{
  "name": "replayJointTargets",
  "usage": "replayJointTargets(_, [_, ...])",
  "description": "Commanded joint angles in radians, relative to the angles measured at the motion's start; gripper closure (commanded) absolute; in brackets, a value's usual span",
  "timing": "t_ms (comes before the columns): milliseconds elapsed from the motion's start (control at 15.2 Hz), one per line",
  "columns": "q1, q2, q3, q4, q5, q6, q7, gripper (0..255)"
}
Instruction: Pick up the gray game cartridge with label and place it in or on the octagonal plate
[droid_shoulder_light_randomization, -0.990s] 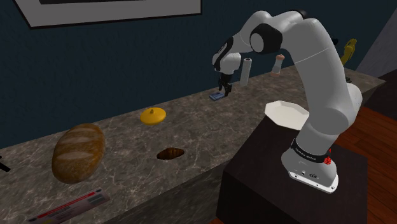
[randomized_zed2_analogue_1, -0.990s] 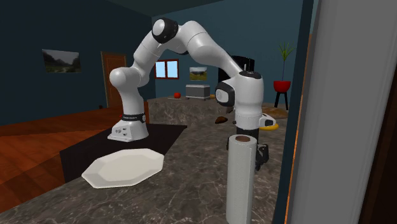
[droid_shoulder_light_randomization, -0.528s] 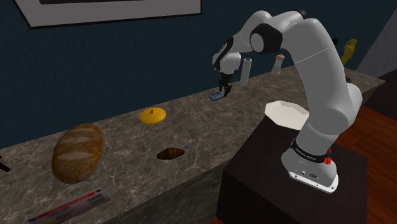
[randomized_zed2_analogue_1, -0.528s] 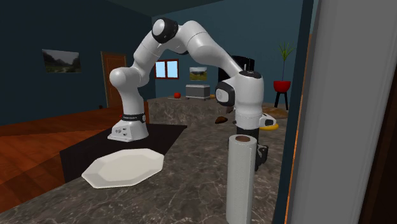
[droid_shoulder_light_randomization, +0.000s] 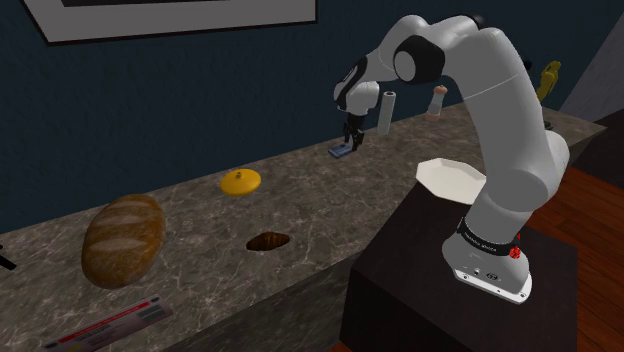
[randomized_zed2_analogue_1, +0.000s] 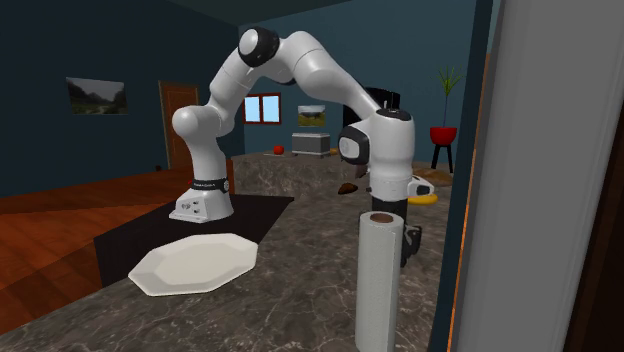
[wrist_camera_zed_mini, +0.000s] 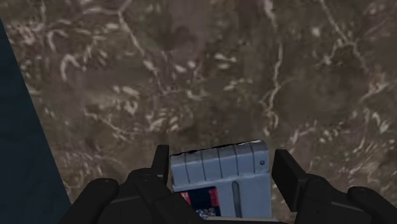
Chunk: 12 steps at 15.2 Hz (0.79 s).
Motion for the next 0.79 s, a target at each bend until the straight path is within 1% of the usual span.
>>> replayJointTargets(0, [0.006,-0.018,-0.007,-0.006,-0.009,-0.013,0.006,255])
replayJointTargets(726, [0.035,-0.119,-0.051,-0.013,-0.066,-0.100,0.049,255])
